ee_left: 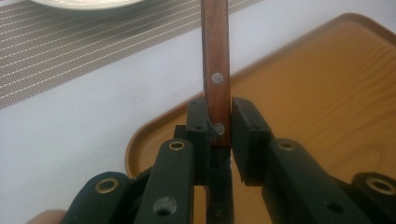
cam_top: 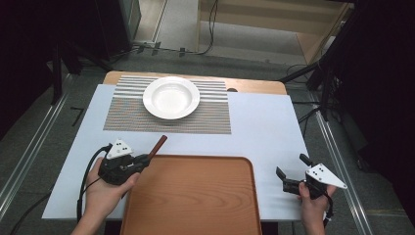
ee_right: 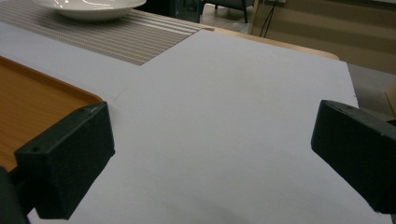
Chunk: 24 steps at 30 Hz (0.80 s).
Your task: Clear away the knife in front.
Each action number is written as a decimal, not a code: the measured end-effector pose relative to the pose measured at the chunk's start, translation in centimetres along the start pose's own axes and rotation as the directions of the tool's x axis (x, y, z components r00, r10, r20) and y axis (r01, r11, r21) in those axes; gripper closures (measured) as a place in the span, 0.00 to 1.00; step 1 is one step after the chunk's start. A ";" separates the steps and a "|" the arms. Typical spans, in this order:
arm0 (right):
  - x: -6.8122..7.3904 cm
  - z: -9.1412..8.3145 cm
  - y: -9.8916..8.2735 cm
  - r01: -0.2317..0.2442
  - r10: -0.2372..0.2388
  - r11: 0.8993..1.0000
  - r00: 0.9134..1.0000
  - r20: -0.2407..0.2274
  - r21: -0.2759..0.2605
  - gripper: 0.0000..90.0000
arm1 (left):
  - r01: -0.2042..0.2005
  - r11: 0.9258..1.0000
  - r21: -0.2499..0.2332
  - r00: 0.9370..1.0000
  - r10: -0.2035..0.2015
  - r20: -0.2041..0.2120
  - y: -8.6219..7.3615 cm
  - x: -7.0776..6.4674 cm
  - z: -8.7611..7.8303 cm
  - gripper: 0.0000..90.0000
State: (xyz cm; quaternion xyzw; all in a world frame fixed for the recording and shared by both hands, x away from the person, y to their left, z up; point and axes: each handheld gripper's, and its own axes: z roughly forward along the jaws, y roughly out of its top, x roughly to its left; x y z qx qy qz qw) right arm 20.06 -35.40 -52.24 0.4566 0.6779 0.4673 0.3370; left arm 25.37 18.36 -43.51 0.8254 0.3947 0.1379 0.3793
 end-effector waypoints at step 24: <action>0.0 0.0 0.0 0.005 -0.005 1.000 1.000 -0.003 -0.001 0.00 | 0.079 0.995 0.057 0.995 -0.082 0.052 -4.8 -3.1 0.9 0.85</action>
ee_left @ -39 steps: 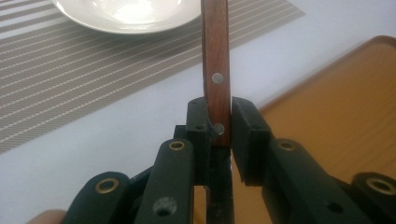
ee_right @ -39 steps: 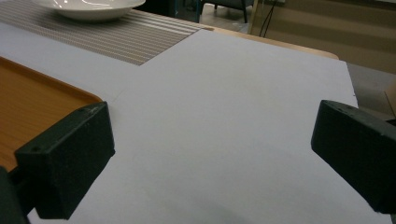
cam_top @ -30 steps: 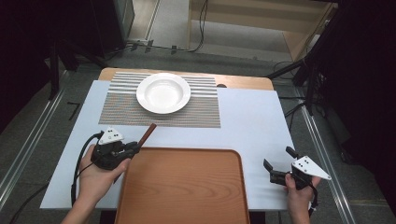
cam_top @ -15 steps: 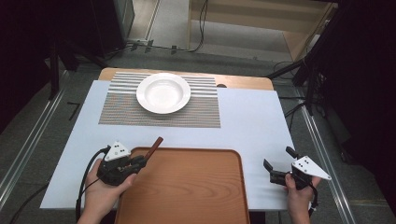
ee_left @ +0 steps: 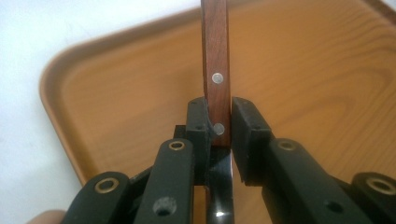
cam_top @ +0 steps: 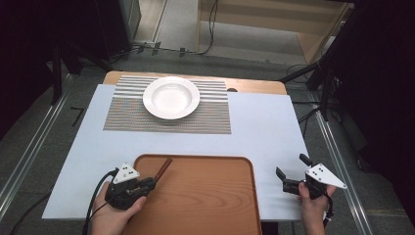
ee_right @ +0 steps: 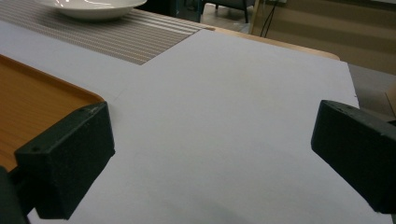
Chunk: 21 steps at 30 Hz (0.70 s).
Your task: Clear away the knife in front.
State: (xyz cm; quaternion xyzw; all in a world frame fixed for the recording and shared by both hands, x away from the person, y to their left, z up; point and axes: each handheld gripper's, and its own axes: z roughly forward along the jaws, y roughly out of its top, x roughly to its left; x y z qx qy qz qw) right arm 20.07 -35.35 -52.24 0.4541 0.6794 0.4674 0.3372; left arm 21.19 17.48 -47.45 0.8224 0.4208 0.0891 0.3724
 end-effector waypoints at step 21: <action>0.0 0.0 0.0 0.005 -0.005 1.000 1.000 -0.007 -0.003 0.00 | -0.001 0.999 0.048 0.994 0.006 -0.105 -0.4 -0.5 1.8 0.69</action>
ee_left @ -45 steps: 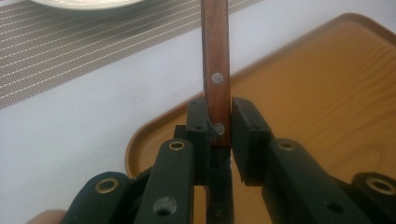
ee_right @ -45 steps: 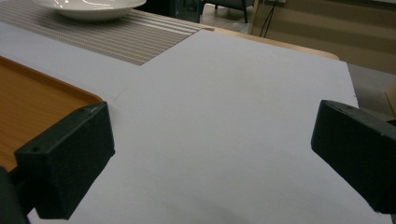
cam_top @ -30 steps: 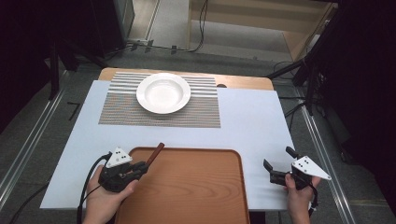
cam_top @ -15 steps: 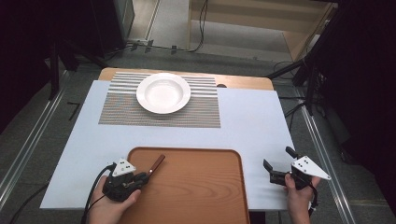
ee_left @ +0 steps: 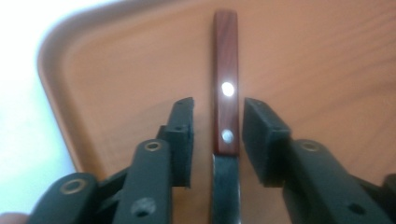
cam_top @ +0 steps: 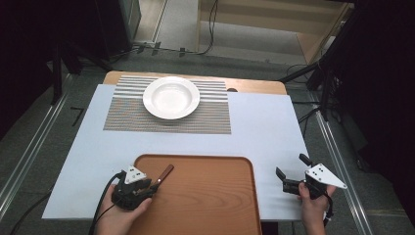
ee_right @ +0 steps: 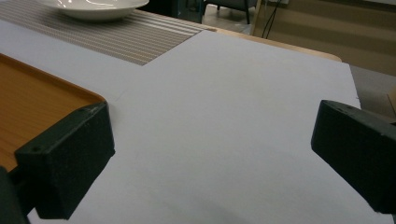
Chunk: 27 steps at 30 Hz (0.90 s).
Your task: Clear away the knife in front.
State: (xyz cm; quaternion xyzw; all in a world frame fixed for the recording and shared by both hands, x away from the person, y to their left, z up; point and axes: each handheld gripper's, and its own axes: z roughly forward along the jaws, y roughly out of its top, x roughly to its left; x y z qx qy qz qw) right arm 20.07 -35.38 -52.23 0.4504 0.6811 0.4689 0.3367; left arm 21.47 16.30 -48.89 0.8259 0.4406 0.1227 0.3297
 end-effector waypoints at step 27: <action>0.0 0.1 0.0 0.003 -0.003 1.000 1.000 0.002 0.001 0.00 | -0.120 0.992 0.049 0.993 0.120 0.009 0.6 1.9 0.4 0.99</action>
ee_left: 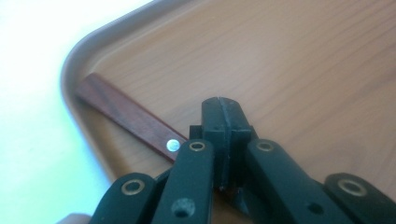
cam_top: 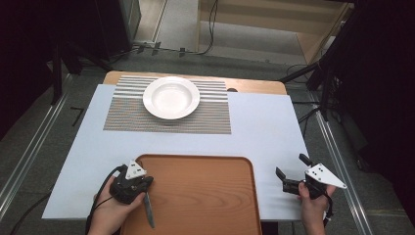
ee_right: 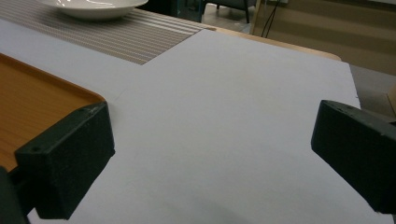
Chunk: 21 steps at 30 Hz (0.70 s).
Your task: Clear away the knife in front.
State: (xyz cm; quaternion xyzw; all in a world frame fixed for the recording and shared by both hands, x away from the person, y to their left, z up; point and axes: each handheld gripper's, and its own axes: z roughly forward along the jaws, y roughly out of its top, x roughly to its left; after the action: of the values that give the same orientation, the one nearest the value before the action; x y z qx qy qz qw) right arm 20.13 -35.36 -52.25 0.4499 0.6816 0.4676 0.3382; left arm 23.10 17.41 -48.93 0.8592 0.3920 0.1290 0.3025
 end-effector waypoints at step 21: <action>0.0 0.0 0.0 -0.002 0.002 1.000 1.000 0.000 0.002 0.00 | 0.013 0.998 -0.056 1.000 -0.013 0.011 -0.9 1.8 -0.7 0.98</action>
State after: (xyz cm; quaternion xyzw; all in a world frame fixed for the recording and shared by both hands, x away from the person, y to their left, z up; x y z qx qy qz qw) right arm 20.10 -35.34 -52.25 0.4508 0.6817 0.4672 0.3373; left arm 23.47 19.47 -48.97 0.8485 0.3921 0.1333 0.3294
